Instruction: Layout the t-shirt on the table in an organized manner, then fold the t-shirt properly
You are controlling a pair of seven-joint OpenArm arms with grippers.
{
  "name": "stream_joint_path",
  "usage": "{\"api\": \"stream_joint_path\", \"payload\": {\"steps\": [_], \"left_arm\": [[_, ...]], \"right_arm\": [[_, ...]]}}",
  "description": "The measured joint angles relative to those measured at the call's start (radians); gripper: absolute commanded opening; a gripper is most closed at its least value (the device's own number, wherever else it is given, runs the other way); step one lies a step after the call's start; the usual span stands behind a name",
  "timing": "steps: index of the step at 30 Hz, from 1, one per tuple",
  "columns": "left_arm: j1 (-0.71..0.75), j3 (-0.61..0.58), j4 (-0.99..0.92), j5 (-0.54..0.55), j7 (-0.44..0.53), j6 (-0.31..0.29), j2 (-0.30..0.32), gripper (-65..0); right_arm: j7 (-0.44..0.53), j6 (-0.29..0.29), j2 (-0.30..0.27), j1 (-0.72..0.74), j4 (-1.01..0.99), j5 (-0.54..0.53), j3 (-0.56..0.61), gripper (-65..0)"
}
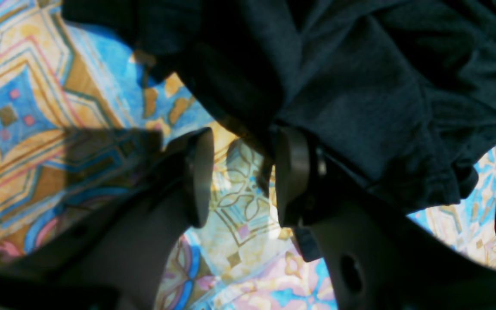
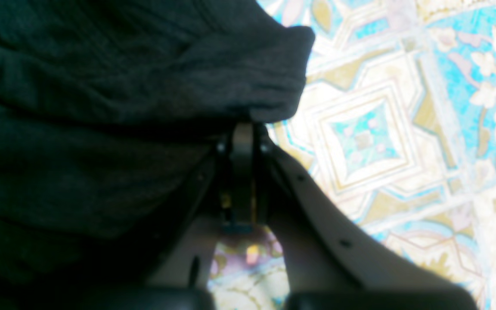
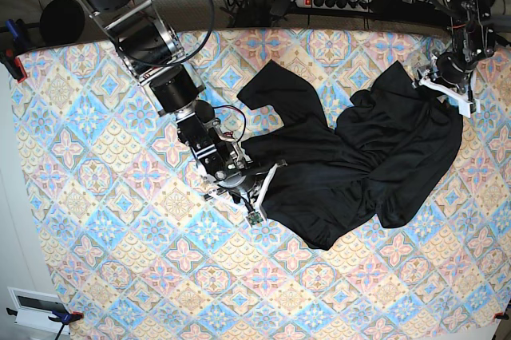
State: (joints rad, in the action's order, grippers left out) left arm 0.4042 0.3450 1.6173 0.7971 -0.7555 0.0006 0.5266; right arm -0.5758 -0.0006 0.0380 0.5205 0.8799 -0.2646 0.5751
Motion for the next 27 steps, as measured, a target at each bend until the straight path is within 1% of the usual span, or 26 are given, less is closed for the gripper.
{"api": "stream_joint_path", "payload": {"steps": [2, 5, 7, 8, 10, 13, 14, 16, 17, 18, 19, 21, 22, 23, 24, 25, 26, 27], "left_arm": [[-0.002, 0.0, 0.0, 0.0, 0.0, 0.0, 0.0, -41.2], [-0.002, 0.0, 0.0, 0.004, 0.004, 0.0, -0.001, -41.2], [-0.002, 0.0, 0.0, 0.0, 0.003, 0.001, 0.0, -41.2], [-0.002, 0.0, 0.0, 0.0, 0.005, 0.001, 0.0, -41.2], [-0.002, 0.0, 0.003, -0.001, 0.008, 0.003, 0.002, -41.2], [0.0, -0.002, 0.043, -0.001, -0.001, 0.001, 0.002, -41.2], [-0.002, -0.003, 0.055, 0.0, 0.0, 0.0, 0.002, -41.2], [-0.003, -0.004, 0.068, 0.003, 0.005, 0.0, 0.002, -41.2], [-0.003, -0.004, 0.07, 0.003, 0.005, 0.0, 0.002, -41.2], [-0.002, -0.004, 0.069, 0.003, 0.003, 0.0, 0.002, -41.2], [-0.001, -0.004, 0.069, -0.002, -0.001, 0.005, 0.002, -41.2], [0.0, -0.002, 0.068, -0.004, 0.001, 0.004, 0.003, -41.2], [0.0, -0.001, 0.068, -0.004, 0.002, 0.003, 0.005, -41.2], [-0.003, -0.001, 0.068, 0.001, 0.003, 0.003, 0.005, -41.2], [-0.005, 0.002, 0.072, 0.003, 0.007, 0.0, 0.005, -41.2], [-0.003, 0.023, 0.089, 0.003, -0.009, 0.0, 0.002, -41.2], [0.0, 0.054, 0.116, 0.005, -0.007, 0.002, -0.006, -41.1], [0.0, 0.086, 0.143, 0.004, 0.0, 0.001, -0.006, -41.0]], "right_arm": [[-0.036, 0.002, -0.007, -0.016, 0.069, -0.001, 0.001, -65.0], [-0.058, 0.003, -0.004, -0.061, 0.222, 0.0, -0.008, -65.0], [-0.09, 0.011, -0.005, -0.103, 0.315, -0.005, -0.043, -65.0], [-0.115, 0.025, -0.012, -0.125, 0.354, -0.004, -0.06, -65.0], [-0.163, 0.077, -0.055, -0.161, 0.425, -0.014, -0.088, -65.0], [-0.171, 0.072, -0.136, -0.165, 0.486, 0.002, -0.145, -65.0], [-0.155, 0.066, -0.151, -0.174, 0.51, 0.009, -0.166, -65.0], [-0.156, 0.07, -0.16, -0.215, 0.558, 0.01, -0.196, -65.0], [-0.161, 0.076, -0.17, -0.239, 0.58, 0.0, -0.212, -65.0], [-0.169, 0.097, -0.185, -0.265, 0.602, -0.016, -0.218, -65.0], [-0.172, 0.103, -0.208, -0.287, 0.624, -0.035, -0.225, -65.0], [-0.178, 0.087, -0.265, -0.315, 0.66, -0.072, -0.262, -65.0], [-0.173, 0.075, -0.29, -0.321, 0.672, -0.111, -0.286, -65.0], [-0.171, 0.075, -0.313, -0.324, 0.679, -0.135, -0.309, -65.0], [-0.162, 0.063, -0.324, -0.326, 0.683, -0.164, -0.325, -65.0], [-0.161, 0.064, -0.326, -0.327, 0.684, -0.187, -0.328, -65.0], [-0.162, 0.068, -0.319, -0.329, 0.684, -0.219, -0.323, -65.0], [-0.163, 0.076, -0.307, -0.332, 0.684, -0.227, -0.314, -64.3]]}}
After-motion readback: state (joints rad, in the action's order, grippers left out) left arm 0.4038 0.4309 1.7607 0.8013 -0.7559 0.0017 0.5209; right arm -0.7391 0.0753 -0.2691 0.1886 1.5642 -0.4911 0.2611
